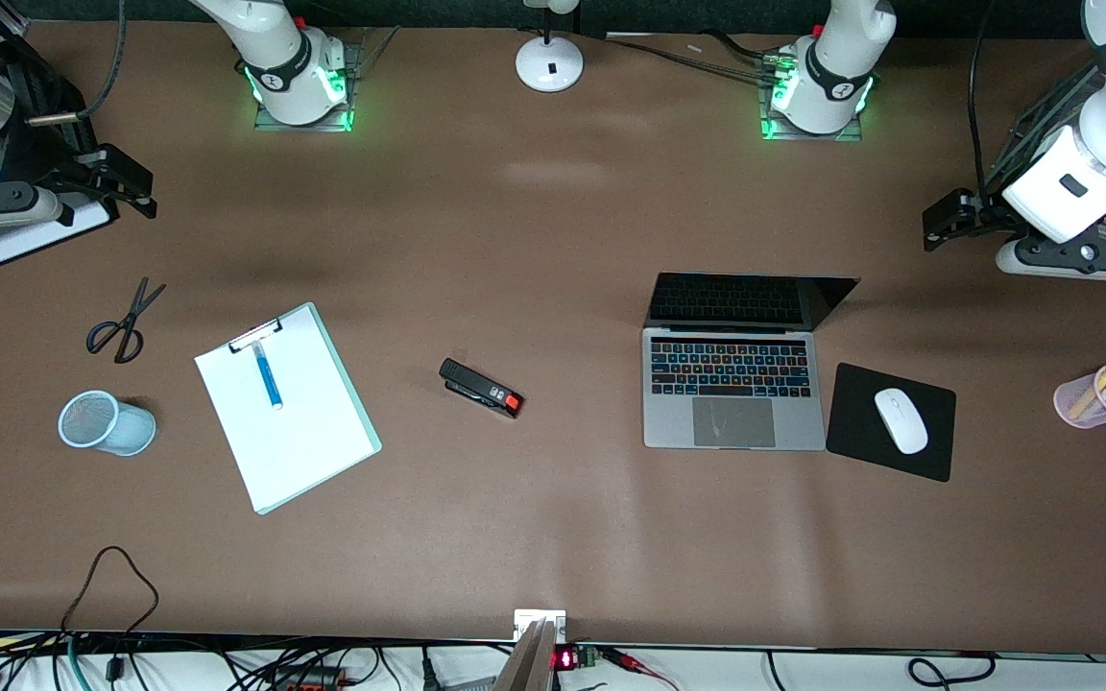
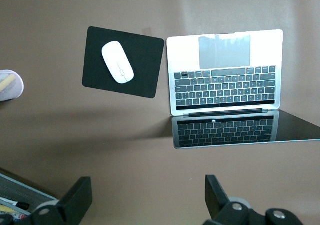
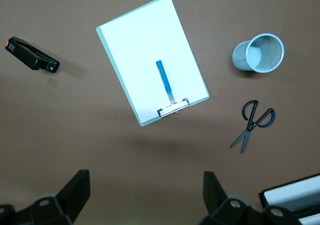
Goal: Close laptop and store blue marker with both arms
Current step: 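Reach the right gripper down to the blue marker on the clipboard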
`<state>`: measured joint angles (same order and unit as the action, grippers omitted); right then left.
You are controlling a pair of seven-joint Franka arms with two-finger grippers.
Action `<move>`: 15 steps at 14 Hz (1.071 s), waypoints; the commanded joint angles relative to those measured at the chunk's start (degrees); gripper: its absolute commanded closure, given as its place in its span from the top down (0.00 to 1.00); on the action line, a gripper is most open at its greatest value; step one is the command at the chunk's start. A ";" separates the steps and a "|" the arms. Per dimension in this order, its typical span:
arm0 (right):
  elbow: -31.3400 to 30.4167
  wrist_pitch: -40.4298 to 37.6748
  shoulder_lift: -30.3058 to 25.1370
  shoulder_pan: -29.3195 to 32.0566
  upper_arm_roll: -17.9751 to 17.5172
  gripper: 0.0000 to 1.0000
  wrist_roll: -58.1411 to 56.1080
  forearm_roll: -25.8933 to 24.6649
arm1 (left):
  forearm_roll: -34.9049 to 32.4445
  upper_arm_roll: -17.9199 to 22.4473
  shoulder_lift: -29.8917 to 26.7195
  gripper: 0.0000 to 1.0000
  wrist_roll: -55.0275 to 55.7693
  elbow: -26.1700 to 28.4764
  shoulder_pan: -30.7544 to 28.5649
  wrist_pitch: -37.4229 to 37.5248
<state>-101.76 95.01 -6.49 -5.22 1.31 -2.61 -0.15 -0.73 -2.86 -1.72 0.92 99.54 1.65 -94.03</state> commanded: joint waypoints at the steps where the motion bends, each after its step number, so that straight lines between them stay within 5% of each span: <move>1: 0.95 -1.40 -0.27 0.48 -0.26 1.00 -0.65 0.06 | -0.42 -0.21 0.49 1.00 -1.01 -1.63 -0.07 1.40; 10: 4.46 -0.71 5.16 0.22 -0.26 1.00 -0.29 -0.03 | -0.33 -0.30 0.58 1.00 -0.74 -1.72 0.02 1.40; 15: 3.93 4.39 12.54 -0.04 -0.43 1.00 -10.04 -0.03 | -0.07 -0.30 1.45 1.00 -0.04 -1.72 0.46 1.48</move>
<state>-99.10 98.69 2.92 -5.21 1.25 -9.90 -0.15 -0.73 -3.09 -1.62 0.92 99.53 1.82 -93.83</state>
